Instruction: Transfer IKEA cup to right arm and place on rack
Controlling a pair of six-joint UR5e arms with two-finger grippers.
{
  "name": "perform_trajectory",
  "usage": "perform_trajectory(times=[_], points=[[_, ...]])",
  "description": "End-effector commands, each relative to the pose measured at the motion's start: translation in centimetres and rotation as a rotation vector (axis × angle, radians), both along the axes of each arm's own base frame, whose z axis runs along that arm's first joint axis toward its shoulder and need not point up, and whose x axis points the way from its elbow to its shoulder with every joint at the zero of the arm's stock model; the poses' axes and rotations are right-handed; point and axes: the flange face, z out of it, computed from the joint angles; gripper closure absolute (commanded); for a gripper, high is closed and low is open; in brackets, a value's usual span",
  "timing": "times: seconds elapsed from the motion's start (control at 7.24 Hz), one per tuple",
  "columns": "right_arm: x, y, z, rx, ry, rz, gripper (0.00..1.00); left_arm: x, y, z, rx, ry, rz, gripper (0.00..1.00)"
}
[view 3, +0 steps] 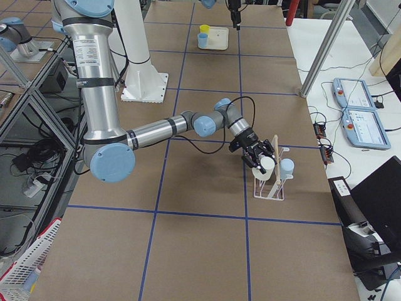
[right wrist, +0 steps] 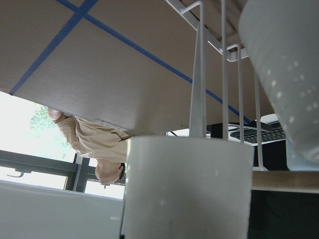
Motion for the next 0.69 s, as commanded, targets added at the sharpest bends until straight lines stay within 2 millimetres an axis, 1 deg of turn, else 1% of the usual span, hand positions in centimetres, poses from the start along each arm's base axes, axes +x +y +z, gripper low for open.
perform_trajectory(times=[0.0, 0.14, 0.28, 0.41, 0.55], points=[[-0.3, -0.1, 0.6, -0.003, 0.008, -0.002, 0.7, 0.0, 0.0, 0.0, 0.0, 0.0, 0.0, 0.0], [-0.6, -0.5, 1.7, 0.022, -0.011, -0.004, 0.67, 0.0, 0.0, -0.1, 0.002, 0.001, 0.0, 0.0], [-0.9, -0.9, 3.3, 0.028, -0.015, -0.006, 0.63, 0.0, 0.0, 0.0, 0.001, 0.0, -0.001, 0.0], [-1.3, -1.3, 2.7, 0.039, -0.021, -0.01, 0.6, 0.0, 0.0, -0.1, 0.002, 0.0, -0.001, 0.0], [-1.5, -1.6, 2.1, 0.045, -0.023, -0.015, 0.5, 0.0, 0.0, -0.1, 0.002, 0.0, -0.001, 0.0]])
